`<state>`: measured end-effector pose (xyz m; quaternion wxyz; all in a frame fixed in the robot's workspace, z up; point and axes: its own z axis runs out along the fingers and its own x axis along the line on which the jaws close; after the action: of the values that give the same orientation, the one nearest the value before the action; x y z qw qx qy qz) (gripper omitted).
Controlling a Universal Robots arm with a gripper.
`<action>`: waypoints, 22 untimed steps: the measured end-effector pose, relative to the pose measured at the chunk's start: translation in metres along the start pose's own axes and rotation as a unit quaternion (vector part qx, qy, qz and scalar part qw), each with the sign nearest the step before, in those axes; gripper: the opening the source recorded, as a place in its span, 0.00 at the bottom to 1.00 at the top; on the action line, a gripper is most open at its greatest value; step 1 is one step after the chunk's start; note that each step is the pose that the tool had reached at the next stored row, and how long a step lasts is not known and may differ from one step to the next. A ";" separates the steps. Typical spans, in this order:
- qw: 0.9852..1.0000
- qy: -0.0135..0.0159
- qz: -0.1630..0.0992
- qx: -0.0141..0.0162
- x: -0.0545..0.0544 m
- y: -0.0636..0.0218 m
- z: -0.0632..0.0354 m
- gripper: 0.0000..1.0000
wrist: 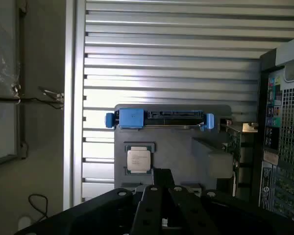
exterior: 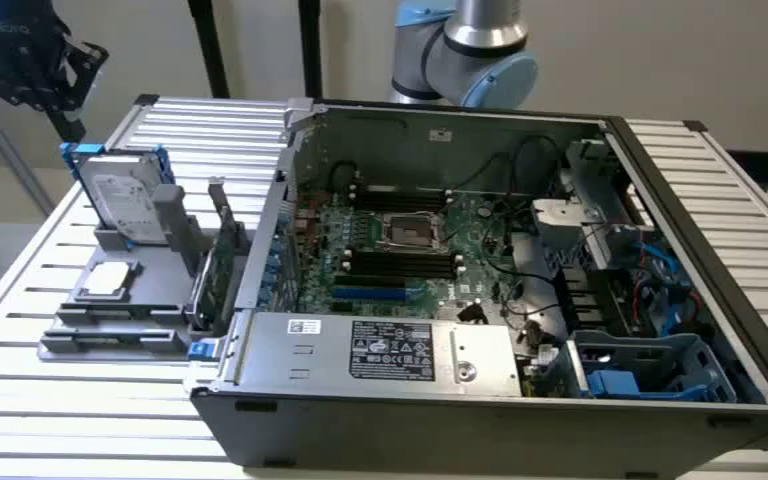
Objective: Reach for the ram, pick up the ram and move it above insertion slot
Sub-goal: 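Reach for the ram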
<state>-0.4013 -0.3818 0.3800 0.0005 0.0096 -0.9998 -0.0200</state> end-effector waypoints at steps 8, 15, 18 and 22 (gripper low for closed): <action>1.000 0.000 0.000 0.000 0.000 0.0000 0.0000 0.11; 1.000 0.000 0.000 0.000 0.000 -0.0026 0.0001 0.11; 1.000 0.001 0.000 0.000 -0.002 -0.0137 0.0000 0.11; 1.000 0.002 0.000 0.000 -0.006 -0.0315 0.0001 0.11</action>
<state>-0.3947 -0.4132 0.3787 0.0025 0.0096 -0.9997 -0.0201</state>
